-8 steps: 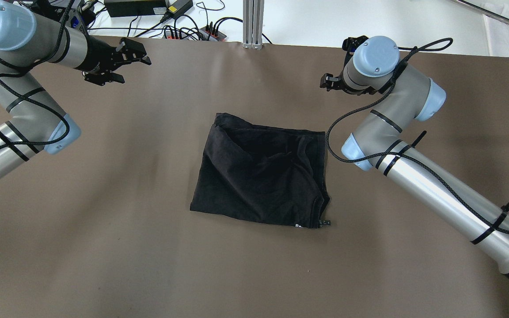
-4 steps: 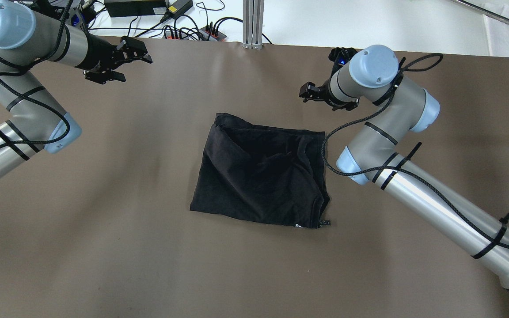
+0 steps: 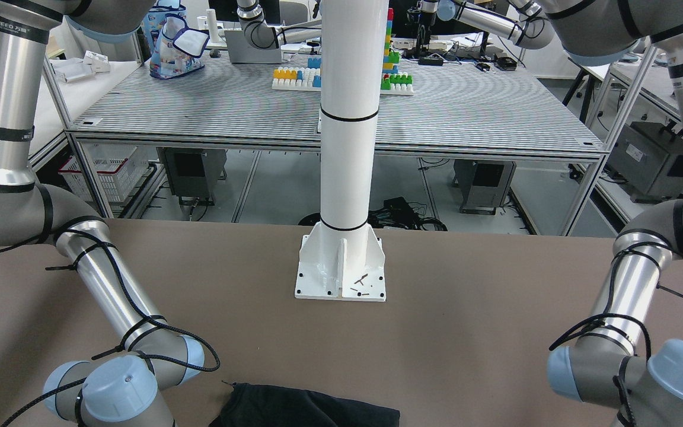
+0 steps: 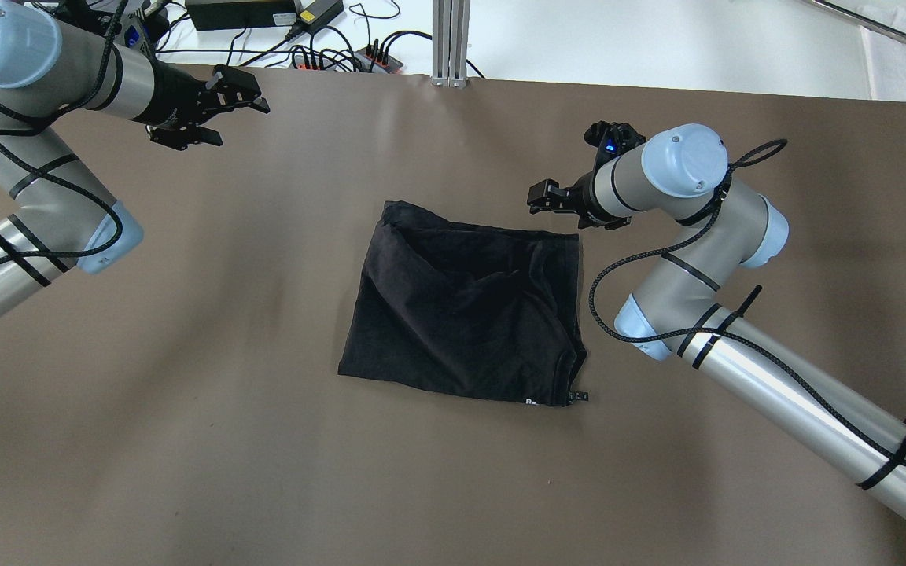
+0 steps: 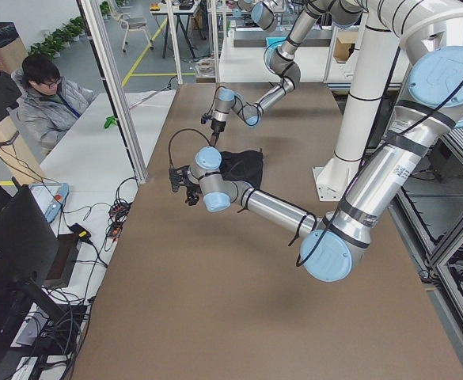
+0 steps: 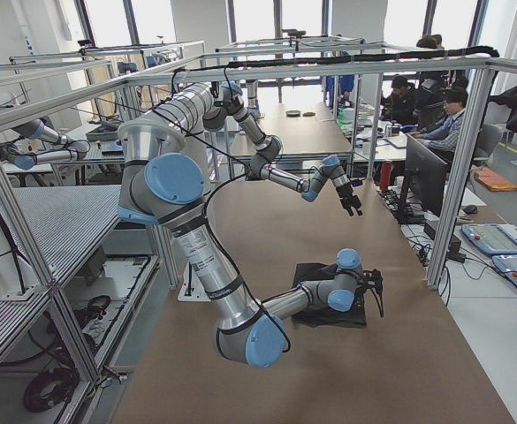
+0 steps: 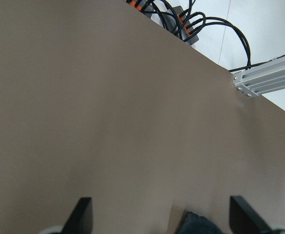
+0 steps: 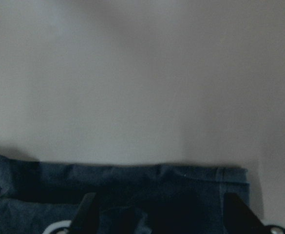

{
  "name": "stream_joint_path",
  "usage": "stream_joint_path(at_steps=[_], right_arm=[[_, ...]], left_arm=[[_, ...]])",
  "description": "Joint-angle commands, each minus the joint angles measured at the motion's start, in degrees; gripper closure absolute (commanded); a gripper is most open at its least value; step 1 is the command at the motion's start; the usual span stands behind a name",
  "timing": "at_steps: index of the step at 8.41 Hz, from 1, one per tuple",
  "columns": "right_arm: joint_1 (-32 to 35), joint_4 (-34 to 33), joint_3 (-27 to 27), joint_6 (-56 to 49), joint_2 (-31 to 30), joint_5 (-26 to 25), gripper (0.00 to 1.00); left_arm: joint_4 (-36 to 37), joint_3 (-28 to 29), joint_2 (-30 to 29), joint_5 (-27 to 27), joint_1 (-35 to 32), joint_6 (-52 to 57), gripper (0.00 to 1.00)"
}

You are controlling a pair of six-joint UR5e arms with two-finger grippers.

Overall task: Fold clothes
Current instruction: 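Lower the right gripper to the folded shirt's far corner and grasp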

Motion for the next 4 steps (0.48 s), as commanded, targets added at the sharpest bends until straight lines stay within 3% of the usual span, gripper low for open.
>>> stream_joint_path(at_steps=[1, 4], right_arm=[[-0.9, 0.6, 1.5, -0.7, -0.9, 2.9, 0.15], [-1.2, 0.6, 2.0, -3.6, -2.1, 3.8, 0.24]], left_arm=[[0.0, 0.0, 0.1, 0.0, 0.0, 0.1, 0.0], [0.0, 0.0, 0.0, 0.0, 0.1, 0.1, 0.0]])
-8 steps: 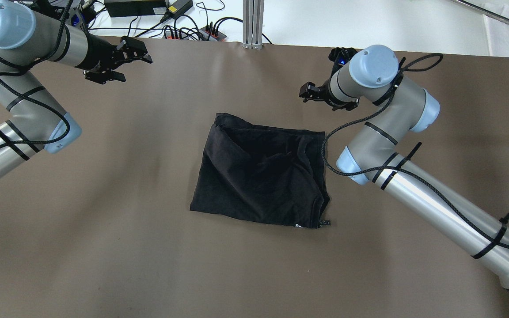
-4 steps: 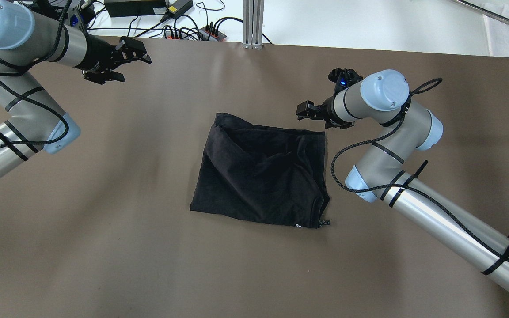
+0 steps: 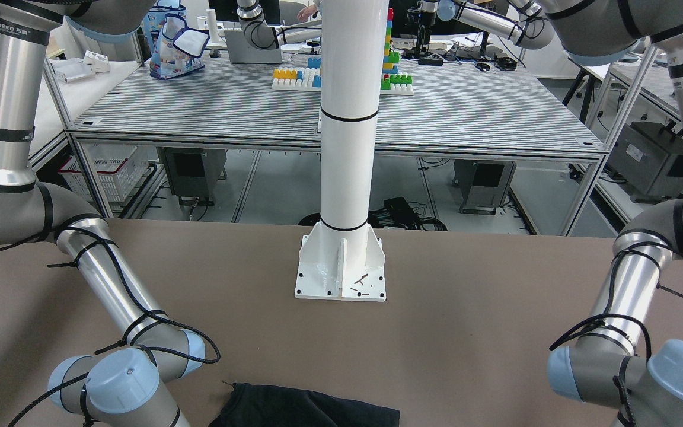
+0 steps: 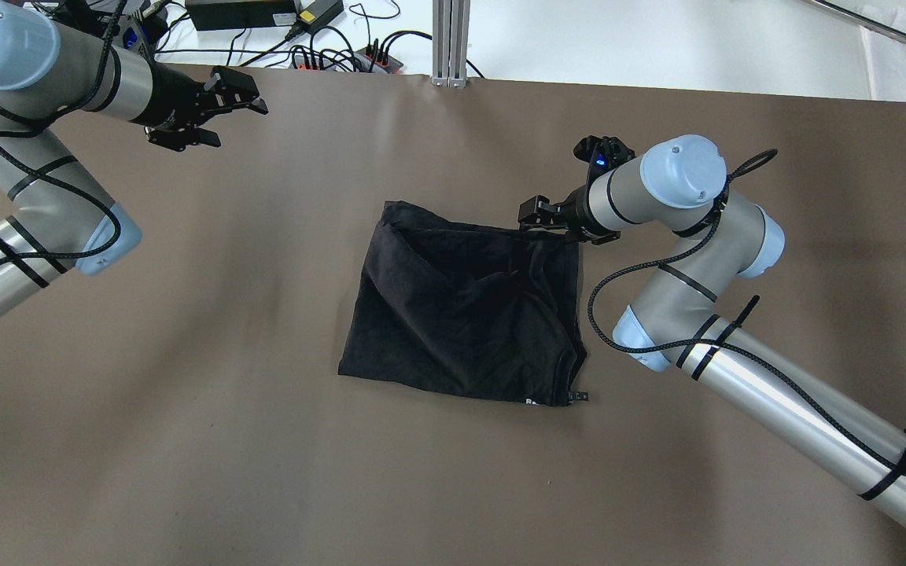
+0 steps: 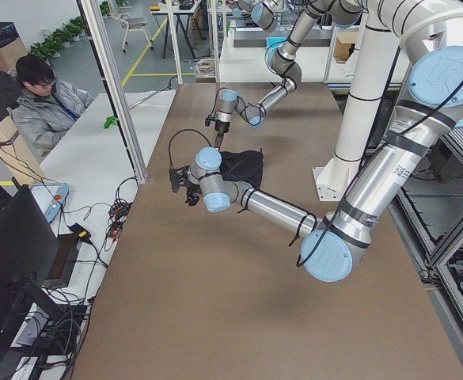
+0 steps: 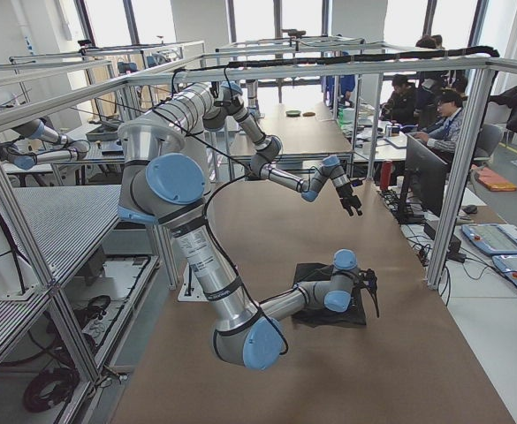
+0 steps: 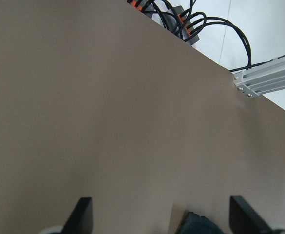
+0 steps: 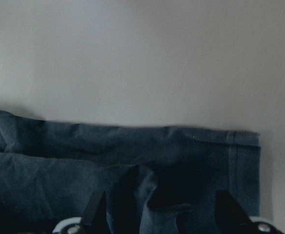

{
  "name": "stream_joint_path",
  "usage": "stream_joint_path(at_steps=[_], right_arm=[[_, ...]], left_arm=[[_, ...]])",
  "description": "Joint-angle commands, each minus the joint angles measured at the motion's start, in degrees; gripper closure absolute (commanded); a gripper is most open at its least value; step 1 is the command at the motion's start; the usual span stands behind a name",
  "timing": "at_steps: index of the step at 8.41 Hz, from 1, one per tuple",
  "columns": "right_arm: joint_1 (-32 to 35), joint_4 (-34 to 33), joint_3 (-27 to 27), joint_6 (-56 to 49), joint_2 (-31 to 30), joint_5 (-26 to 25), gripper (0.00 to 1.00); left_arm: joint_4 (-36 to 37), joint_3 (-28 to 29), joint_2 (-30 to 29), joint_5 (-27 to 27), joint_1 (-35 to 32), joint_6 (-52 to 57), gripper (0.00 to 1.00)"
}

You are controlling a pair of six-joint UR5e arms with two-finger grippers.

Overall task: Fold clothes
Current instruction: 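Lower the right gripper to the folded shirt's far corner and grasp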

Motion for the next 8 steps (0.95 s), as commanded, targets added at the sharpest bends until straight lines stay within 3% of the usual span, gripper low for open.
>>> stream_joint_path(at_steps=[1, 2, 3, 4, 5, 6, 8], right_arm=[[-0.3, 0.0, 0.0, -1.2, -0.4, 0.3, 0.26], [-0.9, 0.0, -0.1, -2.5, -0.5, 0.2, 0.27], [-1.1, 0.0, -0.2, -3.5, -0.7, 0.1, 0.4], [-1.1, 0.0, -0.1, -3.6, -0.8, 0.3, 0.67], [-1.1, 0.0, -0.1, -3.6, -0.8, 0.3, 0.88], [-1.1, 0.0, 0.5, -4.1, -1.3, 0.3, 1.0], [-1.1, 0.0, 2.5, -4.7, -3.1, 0.4, 1.0]], left_arm=[[0.0, 0.0, -0.1, 0.0, 0.1, 0.0, 0.0], [0.1, 0.2, -0.1, 0.1, 0.1, 0.1, 0.0], [0.0, 0.2, -0.1, 0.1, 0.1, 0.1, 0.0], [0.0, 0.2, -0.1, 0.1, 0.1, 0.1, 0.0], [0.0, 0.2, -0.1, 0.1, 0.1, 0.1, 0.0], [0.0, 0.2, -0.1, 0.0, 0.1, 0.1, 0.0], [0.1, 0.3, -0.4, 0.1, 0.1, 0.1, 0.0]])
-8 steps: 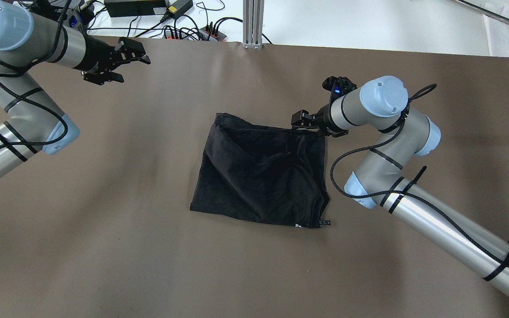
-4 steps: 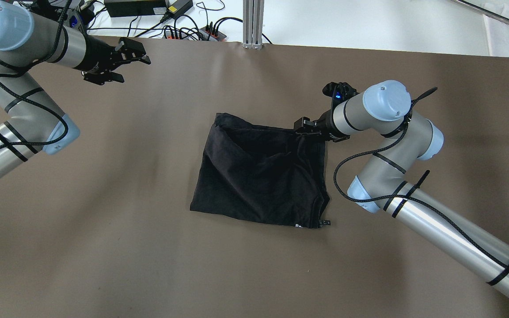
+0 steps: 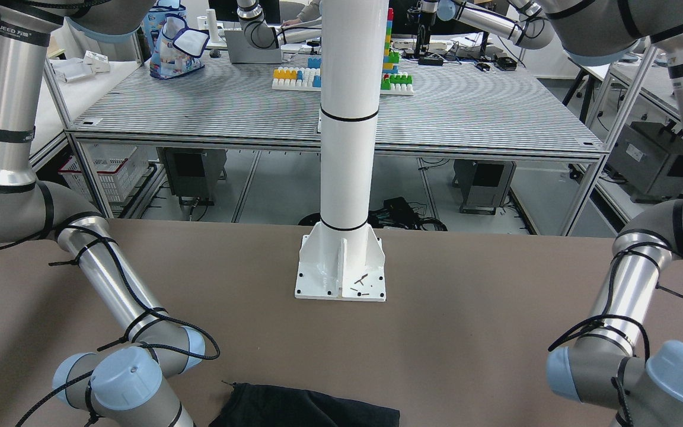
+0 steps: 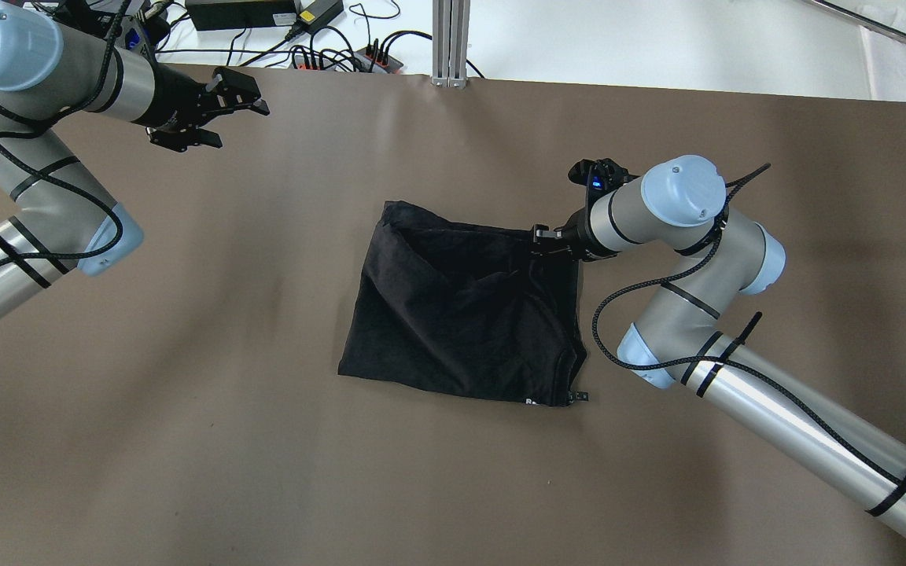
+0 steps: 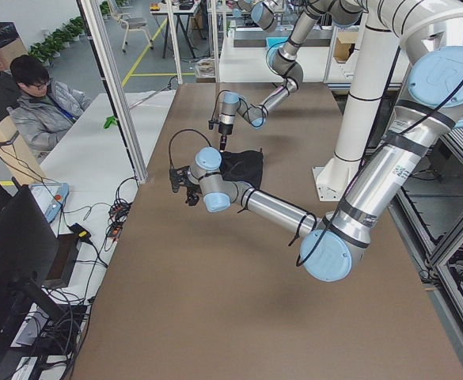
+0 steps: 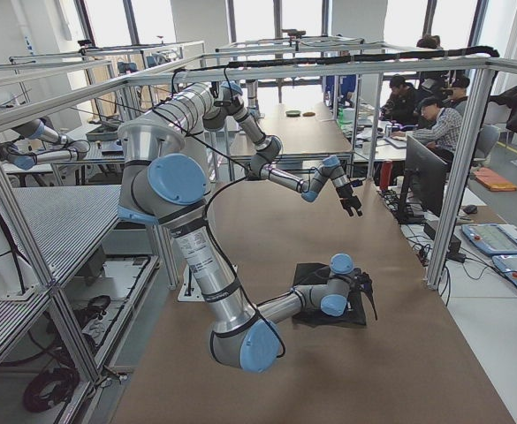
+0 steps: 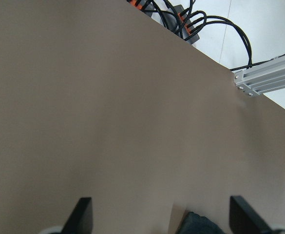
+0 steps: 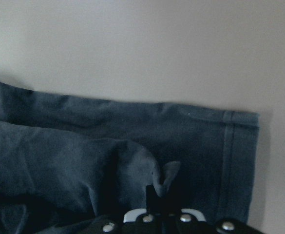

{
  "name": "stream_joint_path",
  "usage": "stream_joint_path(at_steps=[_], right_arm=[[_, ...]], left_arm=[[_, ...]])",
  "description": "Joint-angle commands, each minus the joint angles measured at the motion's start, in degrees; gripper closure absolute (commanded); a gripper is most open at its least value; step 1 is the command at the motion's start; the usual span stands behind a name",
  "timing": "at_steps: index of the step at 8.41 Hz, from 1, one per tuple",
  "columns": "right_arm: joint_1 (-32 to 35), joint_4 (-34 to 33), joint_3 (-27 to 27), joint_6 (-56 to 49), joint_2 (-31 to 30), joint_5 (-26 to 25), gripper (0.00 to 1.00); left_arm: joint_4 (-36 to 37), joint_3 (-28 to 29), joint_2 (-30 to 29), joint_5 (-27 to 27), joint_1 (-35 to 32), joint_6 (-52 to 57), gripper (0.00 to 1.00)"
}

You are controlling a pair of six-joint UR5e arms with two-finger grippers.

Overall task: Fold clothes
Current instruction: 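Lower the right gripper to the folded shirt's far corner and grasp, then drag the far corner with the right gripper to square the bundle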

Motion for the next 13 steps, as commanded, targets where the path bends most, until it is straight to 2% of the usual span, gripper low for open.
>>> stream_joint_path(at_steps=[1, 3, 5, 8, 12, 13], right_arm=[[0.2, -0.2, 3.0, -0.4, -2.3, 0.0, 1.0], [0.8, -1.0, 5.9, -0.1, -3.1, -0.1, 1.0], [0.8, -9.1, 8.8, 0.4, -1.5, -1.0, 1.0], [0.9, -11.9, 8.7, -0.4, -0.6, -8.9, 1.0], [1.9, -14.1, 8.7, -1.1, -0.7, -12.2, 1.0], [2.2, -14.1, 8.6, -1.1, -0.7, -12.2, 0.93]], left_arm=[[0.1, 0.1, -0.4, 0.0, 0.1, 0.0, 0.0], [0.1, 0.1, -0.5, 0.0, 0.1, 0.0, 0.0], [0.1, 0.1, -0.5, 0.0, 0.1, 0.0, 0.0], [0.1, 0.1, -0.7, 0.2, 0.1, 0.0, 0.0], [0.5, 0.3, -1.7, 0.5, 0.2, 0.0, 0.0], [0.6, 0.3, -1.9, 0.6, 0.3, -0.1, 0.0]])
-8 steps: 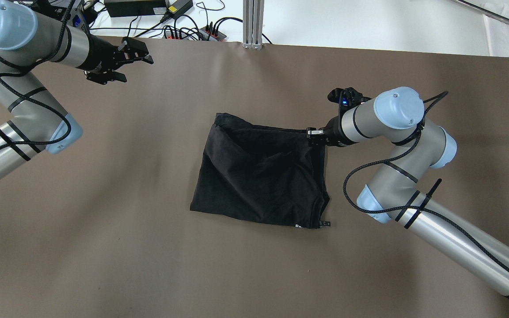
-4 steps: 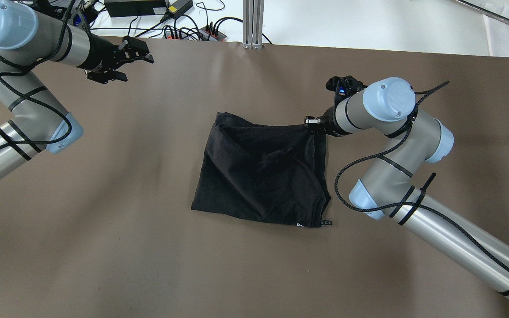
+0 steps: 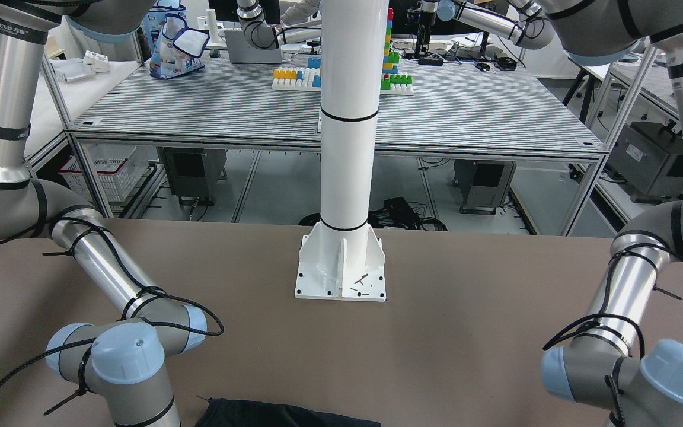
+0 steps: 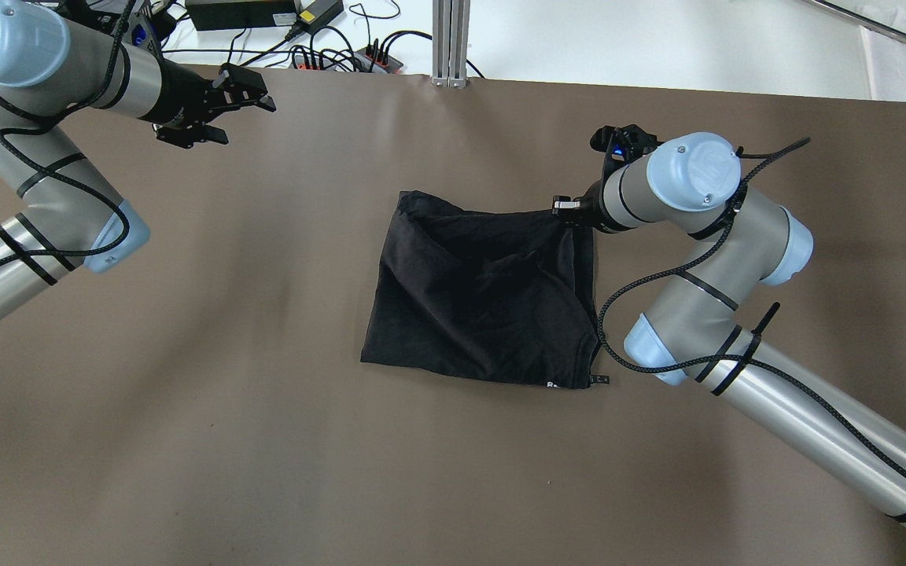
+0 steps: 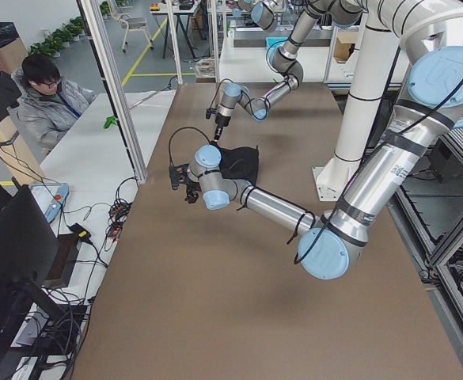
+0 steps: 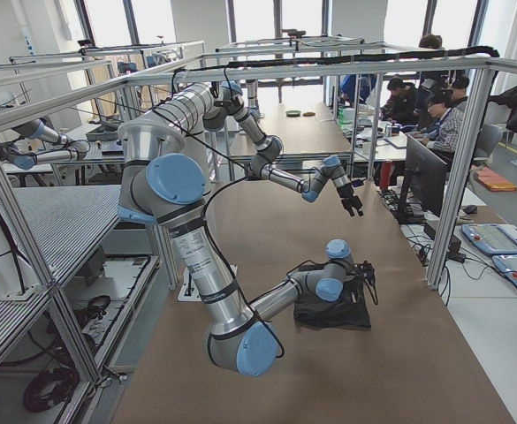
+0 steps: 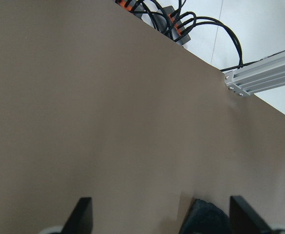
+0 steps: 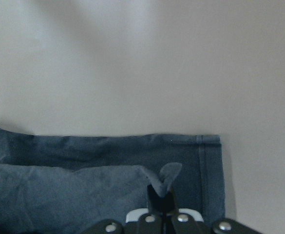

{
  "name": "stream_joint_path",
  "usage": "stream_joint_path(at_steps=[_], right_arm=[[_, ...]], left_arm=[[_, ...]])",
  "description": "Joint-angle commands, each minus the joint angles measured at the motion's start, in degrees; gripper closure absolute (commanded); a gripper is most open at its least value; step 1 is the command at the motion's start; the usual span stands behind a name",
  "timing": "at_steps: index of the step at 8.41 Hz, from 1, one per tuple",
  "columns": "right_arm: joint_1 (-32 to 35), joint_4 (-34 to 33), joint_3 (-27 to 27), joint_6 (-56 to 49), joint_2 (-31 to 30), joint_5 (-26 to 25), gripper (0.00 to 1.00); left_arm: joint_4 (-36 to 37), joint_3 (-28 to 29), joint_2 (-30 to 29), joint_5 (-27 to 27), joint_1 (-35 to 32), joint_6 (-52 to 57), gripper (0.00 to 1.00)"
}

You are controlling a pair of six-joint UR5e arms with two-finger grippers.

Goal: Fold clothes

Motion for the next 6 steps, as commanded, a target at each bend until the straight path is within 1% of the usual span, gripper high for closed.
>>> stream_joint_path(at_steps=[1, 3, 6], right_arm=[[1.3, -0.3, -0.3, -0.5, 0.0, -1.1, 0.05], [2.8, -0.4, -0.4, -4.9, -0.2, -1.1, 0.05], [5.1, -0.4, -0.3, -5.8, -0.2, -0.3, 0.05]], left_arm=[[0.4, 0.1, -1.0, 0.2, 0.1, 0.0, 0.0], [0.4, 1.1, -2.0, 0.2, 0.1, 0.0, 0.0], [0.4, 1.1, -2.0, 0.0, -0.2, 0.0, 0.0]])
